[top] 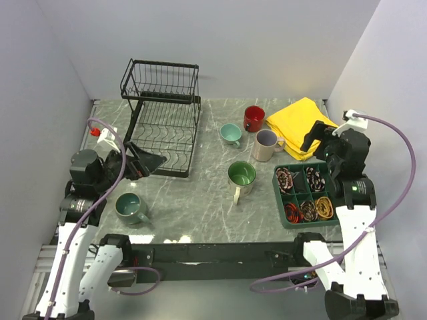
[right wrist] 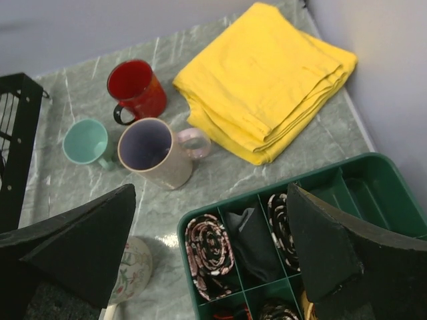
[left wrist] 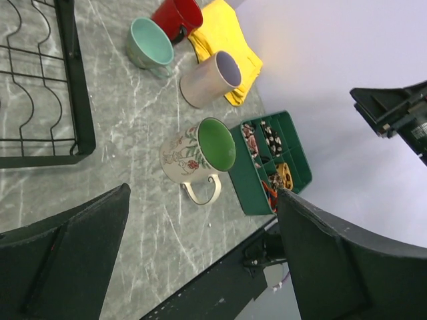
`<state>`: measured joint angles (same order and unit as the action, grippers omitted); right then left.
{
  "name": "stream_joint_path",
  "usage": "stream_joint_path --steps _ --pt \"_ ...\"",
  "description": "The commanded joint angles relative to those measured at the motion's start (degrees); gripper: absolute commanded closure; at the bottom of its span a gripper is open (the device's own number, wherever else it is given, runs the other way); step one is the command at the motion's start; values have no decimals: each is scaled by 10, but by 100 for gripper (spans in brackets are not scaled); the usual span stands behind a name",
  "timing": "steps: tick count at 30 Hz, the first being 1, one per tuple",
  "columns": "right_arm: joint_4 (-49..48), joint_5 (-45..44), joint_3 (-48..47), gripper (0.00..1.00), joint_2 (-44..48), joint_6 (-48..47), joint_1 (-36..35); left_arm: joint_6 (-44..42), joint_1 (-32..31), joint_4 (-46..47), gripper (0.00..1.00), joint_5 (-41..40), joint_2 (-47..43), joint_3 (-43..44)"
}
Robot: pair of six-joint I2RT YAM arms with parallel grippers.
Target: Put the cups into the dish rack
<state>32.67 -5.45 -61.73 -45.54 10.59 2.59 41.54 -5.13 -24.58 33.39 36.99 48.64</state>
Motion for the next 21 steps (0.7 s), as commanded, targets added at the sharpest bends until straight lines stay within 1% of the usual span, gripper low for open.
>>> stream_joint_path --steps 1,2,4,5,6,7,8,9,10,11,13,14,16,17,21 --pt "-4 34 -21 0 -10 -11 -3 18 -9 43 4 24 4 -12" --pt "-1 46 -21 0 -12 -23 -3 22 -16 50 4 24 6 -13" --pt "2 97 -12 0 -14 -39 -3 26 -27 55 4 21 15 -16" --pt "-1 120 -6 0 -13 -63 -4 28 -43 60 4 17 18 -16" --pt "-3 199 10 0 -9 -85 -4 30 -55 62 4 3 21 -19" --pt "-4 248 18 0 -6 -117 -5 31 -68 64 4 -8 29 -20" --pt "4 308 25 0 -4 -183 -6 34 -100 68 4 -19 33 -21" --pt "9 371 34 0 -3 -208 -14 35 -118 70 4 -35 37 -21" --pt "14 383 35 0 -4 -222 -20 37 -136 74 4 -63 46 -21" --pt "20 386 36 0 -10 -234 -23 43 -171 78 4 -77 50 -23" --pt "30 385 32 0 -24 -246 -58 53 -201 94 4 -105 64 -29" --pt "41 382 29 0 -45 -246 -65 65 -226 101 4 -112 68 -33" --pt "57 382 19 0 -74 -254 -84 81 -249 125 4 -129 76 -48" --pt "65 371 10 0 -108 -247 -91 99 -271 138 4 -134 79 -62" --pt "74 324 -8 0 -184 -223 -130 137 -330 176 4 -178 91 -92"
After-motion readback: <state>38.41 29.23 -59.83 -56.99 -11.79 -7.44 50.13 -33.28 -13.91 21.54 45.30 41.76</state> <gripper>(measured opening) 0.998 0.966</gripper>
